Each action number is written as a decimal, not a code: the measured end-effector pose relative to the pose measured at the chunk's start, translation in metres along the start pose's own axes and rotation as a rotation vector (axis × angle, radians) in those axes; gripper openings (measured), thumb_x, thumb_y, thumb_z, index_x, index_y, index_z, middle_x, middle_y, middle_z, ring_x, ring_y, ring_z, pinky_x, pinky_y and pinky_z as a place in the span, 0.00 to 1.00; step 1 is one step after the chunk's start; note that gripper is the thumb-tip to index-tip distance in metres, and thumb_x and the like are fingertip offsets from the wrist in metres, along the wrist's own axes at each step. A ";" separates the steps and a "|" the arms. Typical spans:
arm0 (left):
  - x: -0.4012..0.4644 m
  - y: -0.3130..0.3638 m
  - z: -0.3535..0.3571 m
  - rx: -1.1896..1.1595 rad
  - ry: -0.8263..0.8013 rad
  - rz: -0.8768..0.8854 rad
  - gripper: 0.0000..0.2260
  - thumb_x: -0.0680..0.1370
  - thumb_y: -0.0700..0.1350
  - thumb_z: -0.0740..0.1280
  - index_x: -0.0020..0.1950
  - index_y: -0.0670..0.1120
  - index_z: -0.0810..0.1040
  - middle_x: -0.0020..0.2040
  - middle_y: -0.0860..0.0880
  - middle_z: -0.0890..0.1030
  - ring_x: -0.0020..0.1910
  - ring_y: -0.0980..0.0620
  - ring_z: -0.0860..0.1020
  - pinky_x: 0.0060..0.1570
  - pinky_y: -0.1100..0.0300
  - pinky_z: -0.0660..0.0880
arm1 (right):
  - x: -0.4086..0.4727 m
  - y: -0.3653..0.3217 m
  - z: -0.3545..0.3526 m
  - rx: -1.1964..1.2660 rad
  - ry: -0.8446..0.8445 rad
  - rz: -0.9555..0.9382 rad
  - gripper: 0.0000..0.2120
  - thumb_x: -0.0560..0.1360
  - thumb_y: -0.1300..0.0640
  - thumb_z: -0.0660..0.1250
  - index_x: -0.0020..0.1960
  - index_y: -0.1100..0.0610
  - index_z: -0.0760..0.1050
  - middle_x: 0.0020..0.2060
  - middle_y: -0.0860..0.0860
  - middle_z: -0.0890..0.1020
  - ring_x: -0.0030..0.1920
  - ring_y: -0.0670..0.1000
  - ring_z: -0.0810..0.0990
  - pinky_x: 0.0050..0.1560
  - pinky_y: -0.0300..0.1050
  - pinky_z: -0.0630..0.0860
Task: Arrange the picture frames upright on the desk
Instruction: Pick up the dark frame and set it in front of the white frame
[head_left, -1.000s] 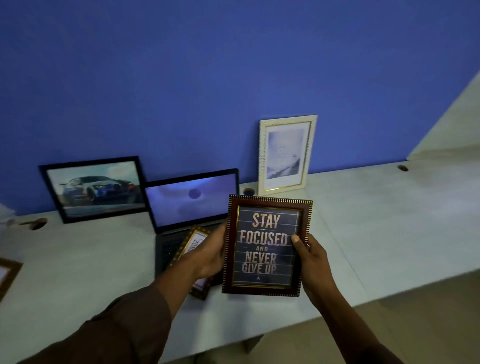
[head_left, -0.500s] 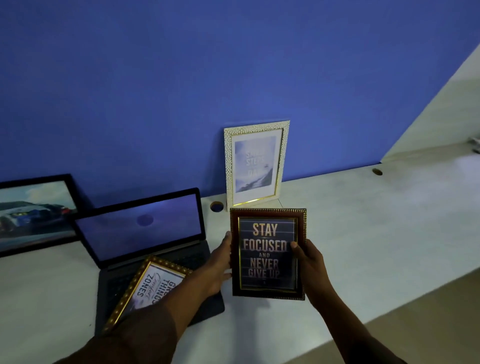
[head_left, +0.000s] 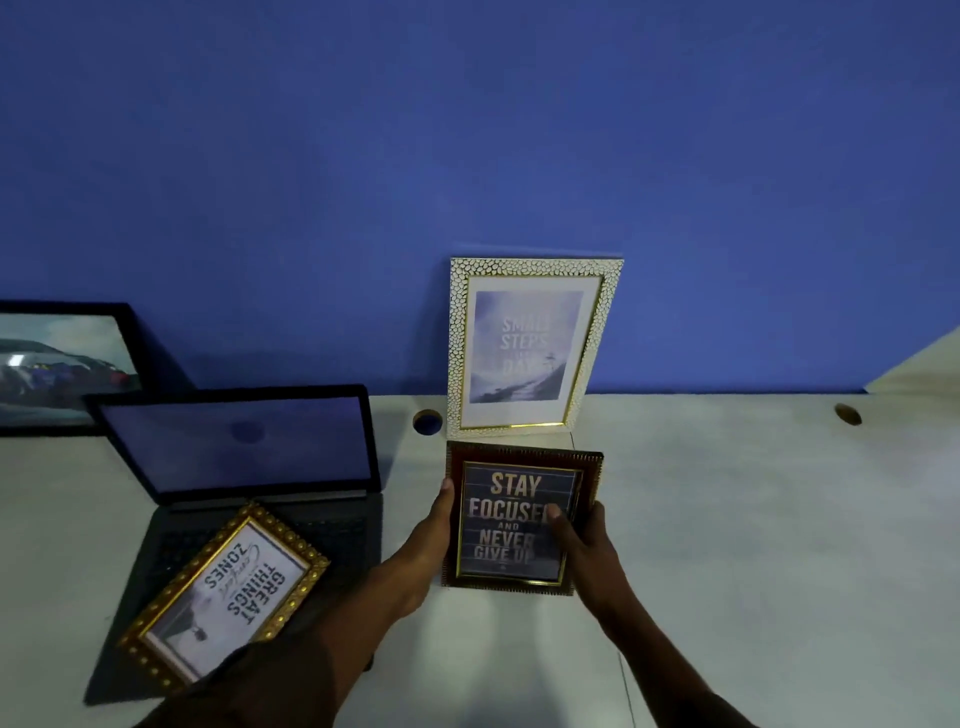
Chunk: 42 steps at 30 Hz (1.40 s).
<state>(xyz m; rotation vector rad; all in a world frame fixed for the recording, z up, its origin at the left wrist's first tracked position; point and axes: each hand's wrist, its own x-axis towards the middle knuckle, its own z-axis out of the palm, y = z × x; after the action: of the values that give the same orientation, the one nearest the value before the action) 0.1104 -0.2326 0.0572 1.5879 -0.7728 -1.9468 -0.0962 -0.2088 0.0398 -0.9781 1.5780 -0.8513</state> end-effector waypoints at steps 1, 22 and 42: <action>0.005 -0.001 0.007 -0.005 0.027 -0.001 0.25 0.82 0.64 0.43 0.58 0.57 0.77 0.67 0.46 0.79 0.44 0.61 0.77 0.60 0.57 0.64 | 0.009 0.003 -0.008 -0.021 -0.012 -0.003 0.30 0.71 0.30 0.68 0.66 0.43 0.66 0.63 0.45 0.80 0.59 0.51 0.84 0.59 0.61 0.81; 0.039 -0.033 0.033 -0.287 0.140 -0.033 0.27 0.83 0.62 0.50 0.55 0.48 0.84 0.53 0.44 0.87 0.45 0.49 0.87 0.44 0.54 0.79 | 0.031 0.034 -0.045 -0.078 -0.156 0.031 0.29 0.71 0.38 0.70 0.67 0.45 0.67 0.59 0.41 0.83 0.55 0.46 0.85 0.58 0.49 0.82; 0.057 -0.043 0.042 -0.194 0.292 -0.167 0.33 0.82 0.64 0.42 0.61 0.45 0.79 0.50 0.45 0.83 0.43 0.48 0.80 0.56 0.52 0.69 | 0.002 0.044 -0.051 -0.239 -0.100 0.071 0.36 0.70 0.37 0.68 0.73 0.45 0.61 0.63 0.45 0.79 0.59 0.52 0.82 0.48 0.35 0.79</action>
<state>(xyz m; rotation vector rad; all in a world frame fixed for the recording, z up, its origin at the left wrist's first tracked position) 0.0573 -0.2373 -0.0061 1.8068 -0.3328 -1.7815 -0.1533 -0.1901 0.0103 -1.1095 1.6428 -0.5644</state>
